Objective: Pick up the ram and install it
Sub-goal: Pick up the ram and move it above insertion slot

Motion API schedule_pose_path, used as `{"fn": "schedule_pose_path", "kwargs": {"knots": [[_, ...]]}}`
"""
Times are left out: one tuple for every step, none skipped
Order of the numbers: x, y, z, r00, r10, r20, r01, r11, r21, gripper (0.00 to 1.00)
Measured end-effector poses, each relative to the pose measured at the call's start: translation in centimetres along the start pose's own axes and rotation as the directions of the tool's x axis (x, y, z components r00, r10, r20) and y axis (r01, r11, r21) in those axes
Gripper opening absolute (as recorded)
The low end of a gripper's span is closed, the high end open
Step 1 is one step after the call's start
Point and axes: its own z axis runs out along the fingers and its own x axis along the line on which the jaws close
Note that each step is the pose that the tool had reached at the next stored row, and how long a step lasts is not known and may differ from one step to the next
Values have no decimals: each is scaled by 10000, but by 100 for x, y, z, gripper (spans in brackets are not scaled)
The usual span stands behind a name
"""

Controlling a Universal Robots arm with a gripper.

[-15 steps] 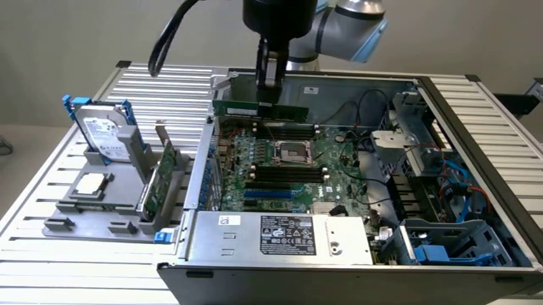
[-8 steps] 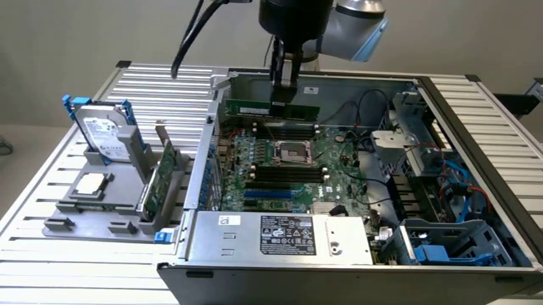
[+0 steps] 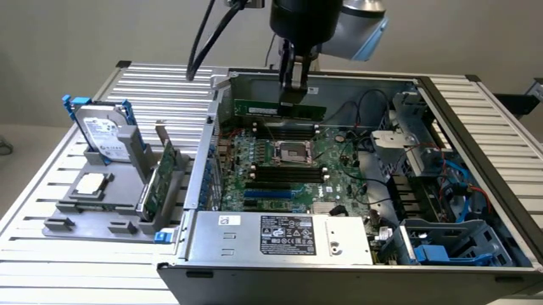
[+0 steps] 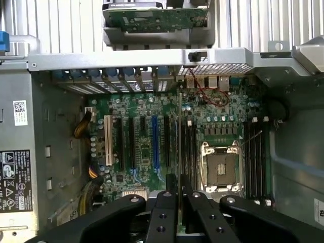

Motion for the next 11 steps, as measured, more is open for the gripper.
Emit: {"fn": "schedule_pose_path", "kwargs": {"knots": [[-7,-13,6,10000,-13,8,13,10000,-1,14],[-15,-25,12,10000,-24,17,24,10000,-2,14],[-22,-39,16,10000,-35,25,35,10000,-3,14],[-30,-58,18,10000,-43,34,43,10000,-4,14],[-37,-88,17,10000,-47,41,47,10000,-6,14],[-44,-124,15,10000,-49,51,49,10000,-9,14],[-50,-158,14,10000,-53,61,53,10000,-14,14],[-56,-190,11,10000,-58,70,58,10000,-18,14],[-61,-222,10,9999,-63,78,63,10000,-22,14],[-67,-250,9,9999,-71,80,71,10000,-25,14],[-72,-269,11,9999,-86,82,86,10000,-25,14]]}}
